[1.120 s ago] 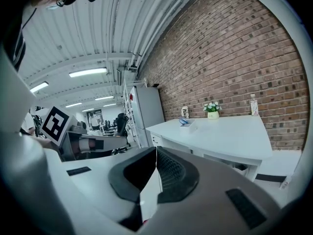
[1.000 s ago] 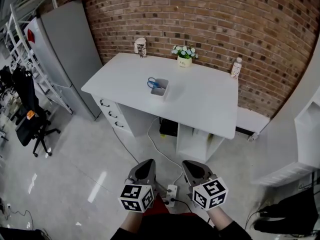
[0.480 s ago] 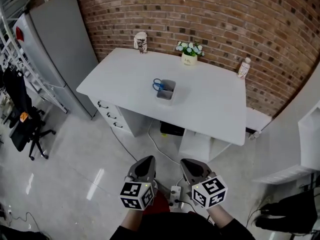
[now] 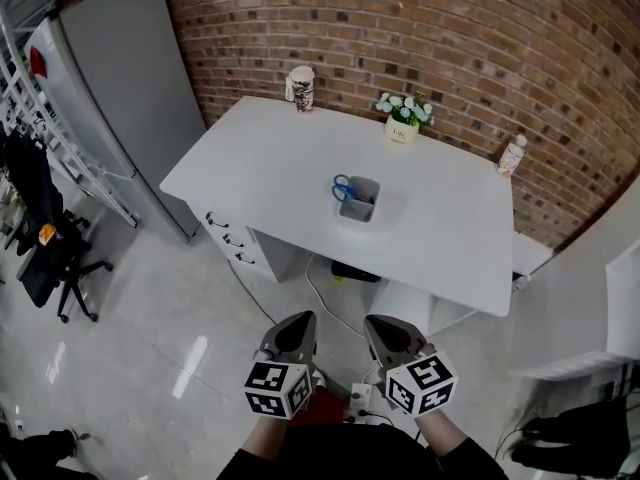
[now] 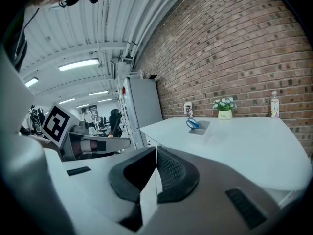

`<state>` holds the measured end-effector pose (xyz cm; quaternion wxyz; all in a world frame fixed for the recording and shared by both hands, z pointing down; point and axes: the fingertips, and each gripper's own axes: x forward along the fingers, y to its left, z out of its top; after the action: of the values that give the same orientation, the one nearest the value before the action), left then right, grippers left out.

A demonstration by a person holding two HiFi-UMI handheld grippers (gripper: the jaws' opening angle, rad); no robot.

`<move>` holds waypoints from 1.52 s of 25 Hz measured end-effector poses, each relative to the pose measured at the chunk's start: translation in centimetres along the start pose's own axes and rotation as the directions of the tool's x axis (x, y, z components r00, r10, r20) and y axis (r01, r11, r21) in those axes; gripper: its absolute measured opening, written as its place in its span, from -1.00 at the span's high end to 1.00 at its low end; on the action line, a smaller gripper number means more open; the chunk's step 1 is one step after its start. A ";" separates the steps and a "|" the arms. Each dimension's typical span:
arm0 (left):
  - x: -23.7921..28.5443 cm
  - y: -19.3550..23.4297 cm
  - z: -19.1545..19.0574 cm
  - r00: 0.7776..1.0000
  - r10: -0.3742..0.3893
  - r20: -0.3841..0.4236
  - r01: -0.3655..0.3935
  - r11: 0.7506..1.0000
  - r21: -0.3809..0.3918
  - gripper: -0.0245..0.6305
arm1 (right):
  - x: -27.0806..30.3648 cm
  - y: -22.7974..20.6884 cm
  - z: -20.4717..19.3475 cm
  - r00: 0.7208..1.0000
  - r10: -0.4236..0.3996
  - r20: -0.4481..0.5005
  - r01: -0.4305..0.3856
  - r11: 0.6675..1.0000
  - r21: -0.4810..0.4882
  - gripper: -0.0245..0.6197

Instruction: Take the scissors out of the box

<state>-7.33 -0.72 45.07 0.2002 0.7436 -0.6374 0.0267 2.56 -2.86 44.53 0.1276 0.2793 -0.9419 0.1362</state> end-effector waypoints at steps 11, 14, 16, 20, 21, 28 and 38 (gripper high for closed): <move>5.0 4.5 3.0 0.997 -0.065 -0.031 0.066 0.997 0.032 0.92 | 5.4 -2.2 2.6 0.997 -0.082 0.009 0.082 0.996 0.019 0.90; 6.3 5.2 3.7 0.996 -0.085 -0.040 0.086 0.995 0.042 0.92 | 6.4 -2.7 3.2 0.995 -0.104 0.009 0.104 0.994 0.024 0.90; 7.0 5.7 4.1 0.994 -0.097 -0.046 0.099 0.994 0.046 0.91 | 7.0 -3.0 3.5 0.993 -0.116 0.007 0.115 0.993 0.029 0.90; 8.3 6.4 4.1 0.991 -0.118 -0.060 0.120 0.992 0.041 0.91 | 8.1 -3.6 3.2 0.991 -0.133 -0.006 0.133 0.990 0.041 0.90; 8.6 6.5 4.1 0.991 -0.122 -0.063 0.125 0.991 0.039 0.91 | 8.3 -3.7 3.1 0.991 -0.136 -0.008 0.136 0.990 0.044 0.90; 10.1 7.2 3.8 0.985 -0.152 -0.086 0.156 0.987 0.040 0.91 | 9.9 -4.2 2.7 0.988 -0.157 -0.016 0.157 0.985 0.065 0.90; 10.8 7.5 5.1 0.986 -0.146 -0.082 0.152 0.985 0.080 0.91 | 9.3 -4.8 3.7 0.982 -0.187 0.012 0.186 0.981 0.055 0.90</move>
<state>-13.66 -13.40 45.54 0.1934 0.7955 -0.5704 0.0670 -2.90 -12.52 44.90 0.1245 0.3708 -0.9086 0.1465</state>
